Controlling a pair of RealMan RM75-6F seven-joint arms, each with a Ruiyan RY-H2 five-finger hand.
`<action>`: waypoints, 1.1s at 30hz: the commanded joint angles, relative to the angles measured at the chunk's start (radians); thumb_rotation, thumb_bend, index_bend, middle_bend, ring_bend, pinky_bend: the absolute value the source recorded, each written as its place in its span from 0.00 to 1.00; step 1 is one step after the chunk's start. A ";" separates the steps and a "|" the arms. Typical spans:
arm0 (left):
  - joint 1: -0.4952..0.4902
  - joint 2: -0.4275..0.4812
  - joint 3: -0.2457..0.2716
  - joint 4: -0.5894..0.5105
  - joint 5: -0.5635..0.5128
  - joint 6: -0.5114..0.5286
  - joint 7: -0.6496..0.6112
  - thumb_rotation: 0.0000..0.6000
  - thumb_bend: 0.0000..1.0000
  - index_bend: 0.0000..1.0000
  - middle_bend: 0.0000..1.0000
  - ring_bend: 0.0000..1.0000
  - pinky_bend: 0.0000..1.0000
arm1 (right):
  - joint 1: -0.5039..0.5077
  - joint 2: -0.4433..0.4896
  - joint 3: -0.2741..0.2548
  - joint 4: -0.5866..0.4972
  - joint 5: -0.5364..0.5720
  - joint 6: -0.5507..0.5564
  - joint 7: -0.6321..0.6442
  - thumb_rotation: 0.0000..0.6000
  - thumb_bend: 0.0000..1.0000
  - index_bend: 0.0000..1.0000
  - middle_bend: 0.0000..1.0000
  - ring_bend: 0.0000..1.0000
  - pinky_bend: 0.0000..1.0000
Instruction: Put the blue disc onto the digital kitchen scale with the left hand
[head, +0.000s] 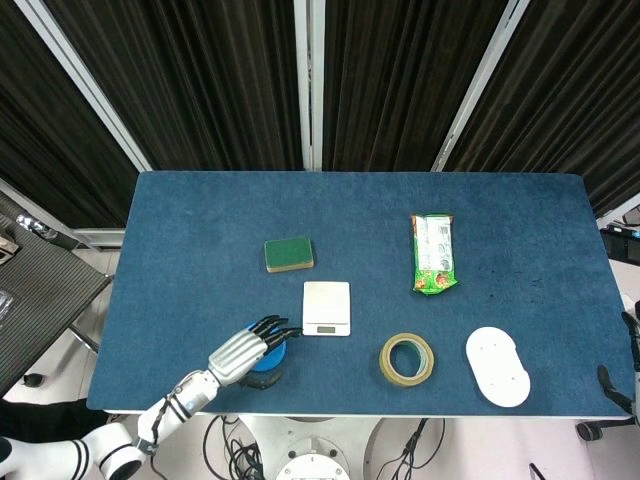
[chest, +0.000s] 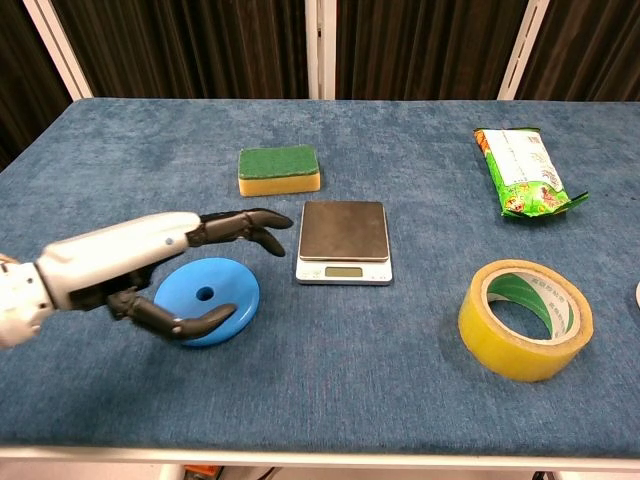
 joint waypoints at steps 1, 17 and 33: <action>-0.017 -0.028 -0.011 0.026 -0.018 -0.013 -0.002 0.80 0.45 0.04 0.16 0.00 0.00 | 0.002 -0.003 0.002 0.001 0.003 -0.005 -0.002 1.00 0.27 0.00 0.00 0.00 0.00; -0.059 -0.119 -0.011 0.130 -0.077 -0.053 0.034 0.80 0.45 0.04 0.17 0.00 0.00 | 0.000 -0.003 0.009 0.002 0.016 -0.007 -0.002 1.00 0.27 0.00 0.00 0.00 0.00; -0.076 -0.144 0.000 0.171 -0.104 -0.056 0.031 0.81 0.45 0.04 0.17 0.00 0.00 | 0.003 -0.003 0.010 -0.002 0.024 -0.021 -0.015 1.00 0.27 0.00 0.00 0.00 0.00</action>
